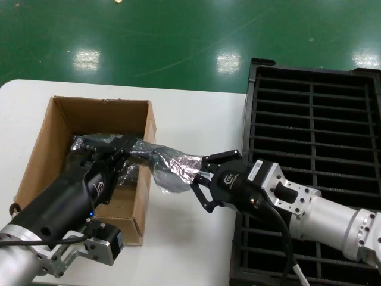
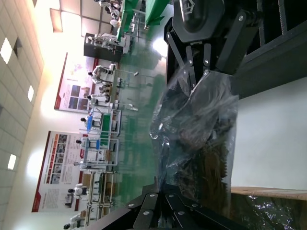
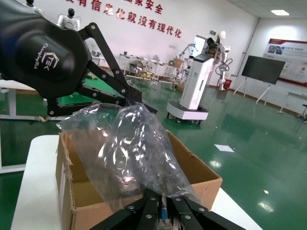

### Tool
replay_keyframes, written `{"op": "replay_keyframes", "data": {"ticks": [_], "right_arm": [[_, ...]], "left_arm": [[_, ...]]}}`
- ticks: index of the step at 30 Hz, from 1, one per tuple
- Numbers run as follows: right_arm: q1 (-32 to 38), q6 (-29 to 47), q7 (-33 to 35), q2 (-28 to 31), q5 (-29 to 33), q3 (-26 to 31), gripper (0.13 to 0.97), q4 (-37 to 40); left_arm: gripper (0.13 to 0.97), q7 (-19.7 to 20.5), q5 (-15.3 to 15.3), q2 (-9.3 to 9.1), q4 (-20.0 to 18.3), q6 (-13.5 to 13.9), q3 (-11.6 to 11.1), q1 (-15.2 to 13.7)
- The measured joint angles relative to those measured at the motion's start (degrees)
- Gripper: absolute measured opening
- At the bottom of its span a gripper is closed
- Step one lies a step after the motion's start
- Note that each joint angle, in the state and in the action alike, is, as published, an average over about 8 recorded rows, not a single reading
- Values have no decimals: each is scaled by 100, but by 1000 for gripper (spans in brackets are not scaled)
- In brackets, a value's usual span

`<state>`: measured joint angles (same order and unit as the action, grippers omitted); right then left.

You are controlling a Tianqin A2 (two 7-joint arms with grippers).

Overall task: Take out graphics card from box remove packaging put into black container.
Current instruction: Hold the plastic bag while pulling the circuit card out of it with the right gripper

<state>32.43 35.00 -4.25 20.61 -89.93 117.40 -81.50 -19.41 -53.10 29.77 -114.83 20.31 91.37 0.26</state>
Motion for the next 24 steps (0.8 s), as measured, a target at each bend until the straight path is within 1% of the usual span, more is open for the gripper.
{"op": "replay_keyframes", "data": {"ticks": [6,14,24], "right_arm": [[51,6,-105,-61,38,3,163,90],[125,39,-154,-162,45,13,258,200],[209,126,-272,-276,42,61,258,315]], "left_arm": [[140,0,0,0,0,0,0,0],[140,0,0,0,0,0,0,0],[140,0,0,0,0,0,0,0]]}}
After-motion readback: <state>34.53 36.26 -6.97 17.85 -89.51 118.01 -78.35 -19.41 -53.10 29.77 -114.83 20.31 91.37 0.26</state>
